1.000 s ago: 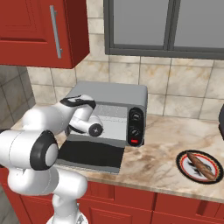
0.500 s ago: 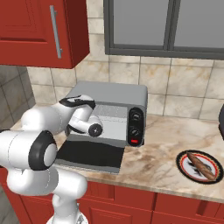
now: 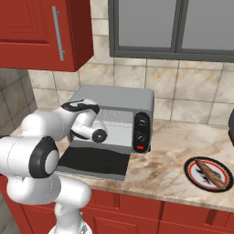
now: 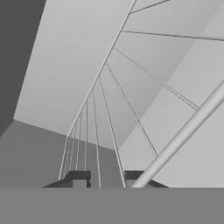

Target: Pull the toaster oven rack outwards. Pick up the baguette from the plate and place it on the toaster oven rack. Close the toaster oven door fully and set the temperature to the lowest setting.

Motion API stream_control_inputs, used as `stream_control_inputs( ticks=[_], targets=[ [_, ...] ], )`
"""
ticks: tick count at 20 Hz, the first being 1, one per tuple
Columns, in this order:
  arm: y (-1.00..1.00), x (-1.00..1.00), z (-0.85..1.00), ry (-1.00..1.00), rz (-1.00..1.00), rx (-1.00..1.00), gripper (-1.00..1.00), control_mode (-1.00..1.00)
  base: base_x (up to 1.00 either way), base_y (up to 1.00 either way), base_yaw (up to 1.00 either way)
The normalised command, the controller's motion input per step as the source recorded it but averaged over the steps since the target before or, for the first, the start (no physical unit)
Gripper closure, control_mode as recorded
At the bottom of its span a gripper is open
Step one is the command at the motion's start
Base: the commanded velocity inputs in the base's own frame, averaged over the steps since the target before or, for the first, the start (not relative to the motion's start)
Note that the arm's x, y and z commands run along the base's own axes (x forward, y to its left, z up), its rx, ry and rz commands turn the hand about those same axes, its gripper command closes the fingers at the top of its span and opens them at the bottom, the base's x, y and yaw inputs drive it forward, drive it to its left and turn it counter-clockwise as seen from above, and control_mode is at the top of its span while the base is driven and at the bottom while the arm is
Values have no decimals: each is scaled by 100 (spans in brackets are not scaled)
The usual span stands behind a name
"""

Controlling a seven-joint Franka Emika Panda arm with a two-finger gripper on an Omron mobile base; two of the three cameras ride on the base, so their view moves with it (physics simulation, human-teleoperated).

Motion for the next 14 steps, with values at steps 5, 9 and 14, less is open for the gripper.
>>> stream_control_inputs(
  ticks=[5,9,14],
  targets=[
    [0,-17,0,1,0,0,100,-100,0,0,0],
    [0,-29,-1,2,0,0,100,-100,0,0,0],
    [0,-30,0,5,0,0,100,-100,0,0,0]
  ],
)
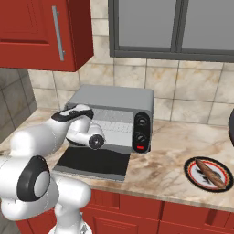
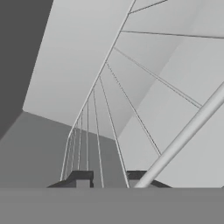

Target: Pull the toaster oven rack outwards. Pick up the baguette from the plate and place it on the toaster oven rack. Close the toaster oven door fully and set the temperature to the lowest setting.

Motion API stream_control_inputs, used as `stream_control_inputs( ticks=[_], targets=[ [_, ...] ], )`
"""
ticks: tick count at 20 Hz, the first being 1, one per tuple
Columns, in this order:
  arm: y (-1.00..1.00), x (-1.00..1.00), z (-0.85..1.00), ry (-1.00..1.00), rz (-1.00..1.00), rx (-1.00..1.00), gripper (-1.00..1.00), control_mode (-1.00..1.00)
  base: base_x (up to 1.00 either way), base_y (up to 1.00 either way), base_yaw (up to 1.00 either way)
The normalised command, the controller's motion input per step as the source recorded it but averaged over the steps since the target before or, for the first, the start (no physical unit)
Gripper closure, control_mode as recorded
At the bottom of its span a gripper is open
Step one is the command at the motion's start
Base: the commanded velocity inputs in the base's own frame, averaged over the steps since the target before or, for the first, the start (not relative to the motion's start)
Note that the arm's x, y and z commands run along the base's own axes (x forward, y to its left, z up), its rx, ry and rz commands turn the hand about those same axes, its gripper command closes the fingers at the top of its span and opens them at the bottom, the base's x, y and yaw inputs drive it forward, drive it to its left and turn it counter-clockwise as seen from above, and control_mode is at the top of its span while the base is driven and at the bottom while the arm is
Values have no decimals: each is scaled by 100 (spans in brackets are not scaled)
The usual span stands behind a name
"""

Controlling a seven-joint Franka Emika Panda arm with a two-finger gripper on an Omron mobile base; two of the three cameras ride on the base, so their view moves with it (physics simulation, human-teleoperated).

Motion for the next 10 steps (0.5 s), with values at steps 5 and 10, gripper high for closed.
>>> stream_control_inputs(
  ticks=[5,10],
  targets=[
    [0,-30,0,10,0,0,100,-100,0,0,0],
    [0,-30,0,13,0,0,100,-100,0,0,0]
  ],
)
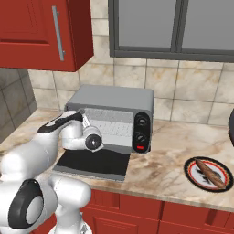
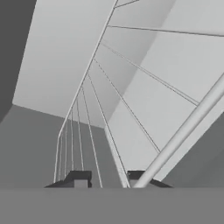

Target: Pull the toaster oven rack outwards. Pick up the baguette from the plate and place it on the toaster oven rack. Close the toaster oven door fully and set the temperature to the lowest setting.

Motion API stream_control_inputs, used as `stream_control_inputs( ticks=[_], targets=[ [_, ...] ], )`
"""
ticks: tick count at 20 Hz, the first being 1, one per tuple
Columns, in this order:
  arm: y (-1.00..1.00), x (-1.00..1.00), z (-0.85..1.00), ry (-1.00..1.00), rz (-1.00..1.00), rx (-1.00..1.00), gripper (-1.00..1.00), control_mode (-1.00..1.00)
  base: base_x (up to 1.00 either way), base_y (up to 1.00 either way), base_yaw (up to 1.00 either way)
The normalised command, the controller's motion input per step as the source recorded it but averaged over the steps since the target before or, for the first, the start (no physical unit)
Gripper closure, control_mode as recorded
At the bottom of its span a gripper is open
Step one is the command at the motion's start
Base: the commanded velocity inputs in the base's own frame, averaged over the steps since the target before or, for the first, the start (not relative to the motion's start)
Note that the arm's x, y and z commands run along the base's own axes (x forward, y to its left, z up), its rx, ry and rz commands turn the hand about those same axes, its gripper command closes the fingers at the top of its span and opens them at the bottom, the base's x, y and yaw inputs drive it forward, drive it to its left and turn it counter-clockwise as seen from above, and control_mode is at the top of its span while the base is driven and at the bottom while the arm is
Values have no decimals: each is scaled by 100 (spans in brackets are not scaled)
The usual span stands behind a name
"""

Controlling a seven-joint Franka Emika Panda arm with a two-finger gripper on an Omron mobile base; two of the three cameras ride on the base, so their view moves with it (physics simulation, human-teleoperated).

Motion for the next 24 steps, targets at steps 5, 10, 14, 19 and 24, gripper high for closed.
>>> stream_control_inputs(
  ticks=[5,10,14,19,24],
  targets=[
    [0,-32,-3,13,0,-1,100,-100,0,0,0],
    [0,-30,-16,7,0,0,100,-100,0,0,0],
    [0,-34,-18,8,0,0,100,-100,0,0,0],
    [0,-30,-27,10,0,-1,100,-100,0,0,0],
    [0,-31,-11,15,0,-7,100,-100,0,0,0]
  ],
)
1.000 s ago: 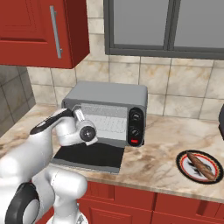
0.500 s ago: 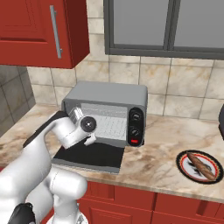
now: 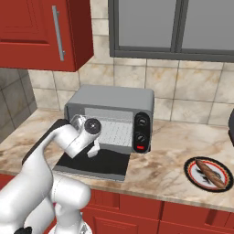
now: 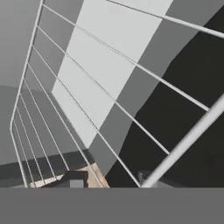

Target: Pull the toaster oven rack outwards. Pick up the baguette from the plate and place it on the toaster oven rack. Close the toaster oven door fully and set the temperature to the lowest setting.

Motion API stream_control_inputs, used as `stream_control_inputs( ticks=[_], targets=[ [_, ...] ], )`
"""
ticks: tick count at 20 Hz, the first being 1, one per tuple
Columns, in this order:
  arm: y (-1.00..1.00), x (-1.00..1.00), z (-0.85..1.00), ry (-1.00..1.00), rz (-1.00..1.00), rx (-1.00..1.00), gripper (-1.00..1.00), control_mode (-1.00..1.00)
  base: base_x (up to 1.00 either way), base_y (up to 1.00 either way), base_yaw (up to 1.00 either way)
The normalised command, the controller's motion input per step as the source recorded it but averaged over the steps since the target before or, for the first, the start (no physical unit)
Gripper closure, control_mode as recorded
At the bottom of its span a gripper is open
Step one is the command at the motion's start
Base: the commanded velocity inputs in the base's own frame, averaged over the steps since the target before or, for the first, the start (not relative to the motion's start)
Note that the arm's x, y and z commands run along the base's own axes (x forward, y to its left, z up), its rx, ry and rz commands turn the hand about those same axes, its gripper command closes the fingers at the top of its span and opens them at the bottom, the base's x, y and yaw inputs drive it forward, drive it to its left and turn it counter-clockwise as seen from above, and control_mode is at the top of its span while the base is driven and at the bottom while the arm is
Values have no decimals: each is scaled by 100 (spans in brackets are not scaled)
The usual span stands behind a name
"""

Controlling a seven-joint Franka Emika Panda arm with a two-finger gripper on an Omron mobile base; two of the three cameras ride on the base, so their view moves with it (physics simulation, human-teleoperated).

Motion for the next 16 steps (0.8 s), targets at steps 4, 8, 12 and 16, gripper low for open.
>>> stream_control_inputs(
  ticks=[4,8,12,16],
  targets=[
    [0,-28,0,21,0,-15,100,-100,0,0,0],
    [0,-32,0,23,0,-15,100,-100,0,0,0],
    [0,-34,0,19,0,-13,100,-100,0,0,0],
    [0,-37,-1,5,0,-4,100,-100,0,0,0]
  ],
)
